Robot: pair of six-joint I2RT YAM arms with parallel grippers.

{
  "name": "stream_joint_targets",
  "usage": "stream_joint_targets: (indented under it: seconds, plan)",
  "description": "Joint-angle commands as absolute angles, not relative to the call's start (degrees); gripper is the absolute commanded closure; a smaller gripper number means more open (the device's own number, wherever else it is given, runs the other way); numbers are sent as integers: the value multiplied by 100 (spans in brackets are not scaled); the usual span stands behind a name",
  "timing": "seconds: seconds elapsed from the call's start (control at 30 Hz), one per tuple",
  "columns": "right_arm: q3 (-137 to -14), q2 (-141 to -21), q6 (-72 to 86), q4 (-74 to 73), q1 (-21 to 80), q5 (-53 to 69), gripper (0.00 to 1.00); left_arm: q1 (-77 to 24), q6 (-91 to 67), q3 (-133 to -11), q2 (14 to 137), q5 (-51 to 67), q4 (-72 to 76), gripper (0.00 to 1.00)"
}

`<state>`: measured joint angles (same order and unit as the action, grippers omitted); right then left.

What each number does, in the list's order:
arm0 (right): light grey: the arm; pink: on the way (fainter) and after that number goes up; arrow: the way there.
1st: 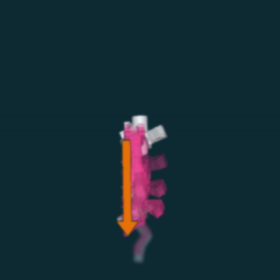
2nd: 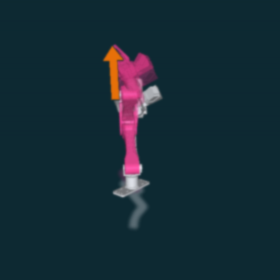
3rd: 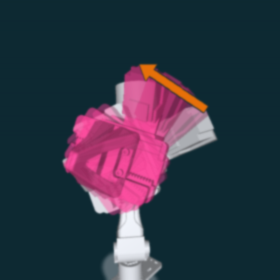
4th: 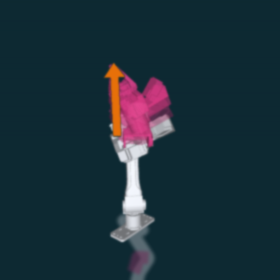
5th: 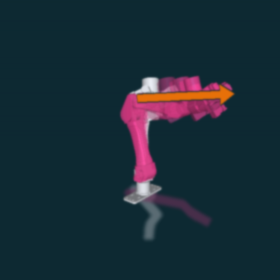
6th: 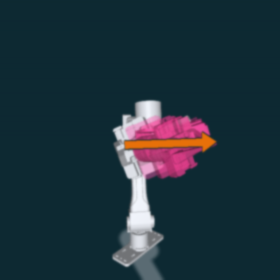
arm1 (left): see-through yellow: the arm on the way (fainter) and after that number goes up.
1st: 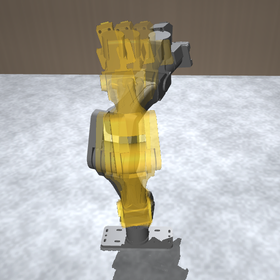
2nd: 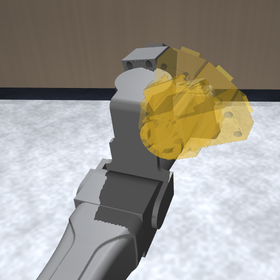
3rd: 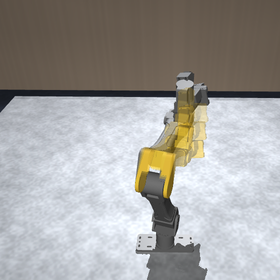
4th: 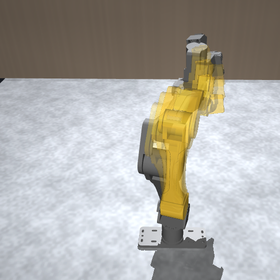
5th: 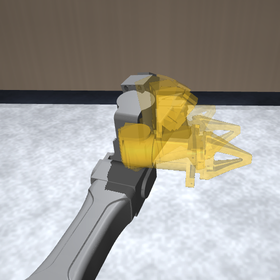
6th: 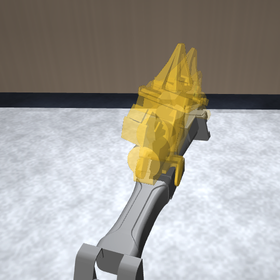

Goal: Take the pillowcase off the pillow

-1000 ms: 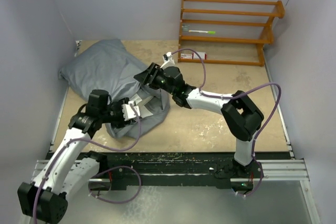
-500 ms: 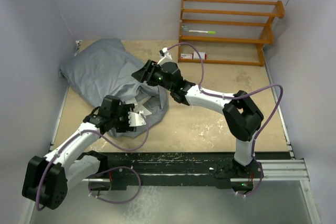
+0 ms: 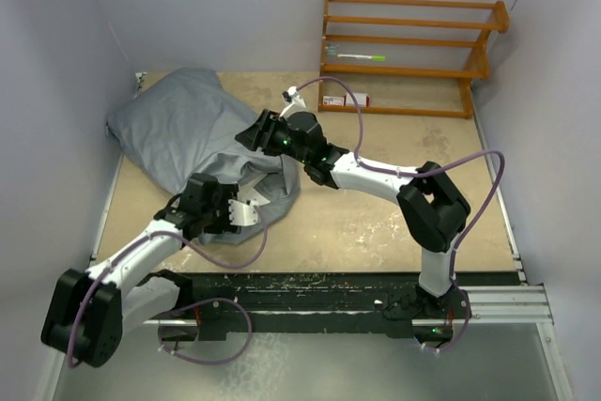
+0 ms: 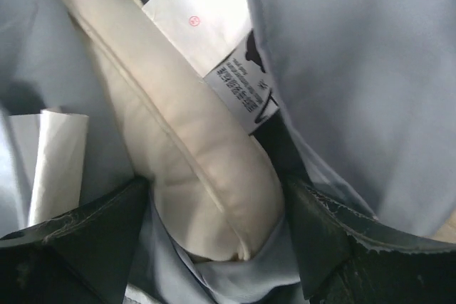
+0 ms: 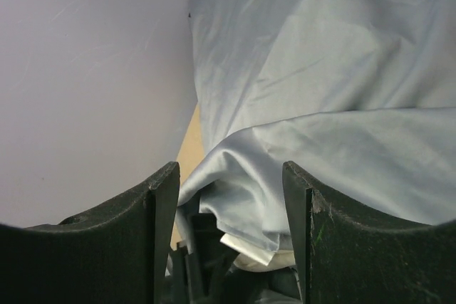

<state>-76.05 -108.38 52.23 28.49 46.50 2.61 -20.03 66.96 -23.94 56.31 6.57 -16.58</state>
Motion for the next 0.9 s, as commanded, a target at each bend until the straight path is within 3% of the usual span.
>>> stream_joint_targets:
  seconds: [0.0, 0.17, 0.3, 0.33, 0.5, 0.7, 0.87]
  plan:
    - [-7607, -10673, 5017, 2902, 4651, 321, 38, -2007, 6003, -2879, 6431, 342, -1364, 23]
    - [-7348, -10453, 4984, 2917, 4585, 290, 38, -2007, 6179, -2778, 6601, 120, -827, 43]
    - [-7094, -10254, 5021, 2990, 4494, 290, 38, -2004, 6283, -2609, 6682, -213, -615, 92]
    - [-7040, -10196, 5031, 2996, 4473, 290, 38, -2008, 6273, -2598, 6657, -271, -621, 100]
    - [-6856, -9844, 4950, 2890, 4329, 299, 38, -2011, 5862, -3220, 5956, 99, -1611, 100]
    - [-6613, -9219, 4477, 2508, 4264, 237, 36, -2013, 4783, -5435, 5410, 893, -3359, 100]
    - [-6152, -8503, 3933, 2537, 4418, 149, 36, -2018, 4243, -6901, 5436, 1526, -3847, 100]
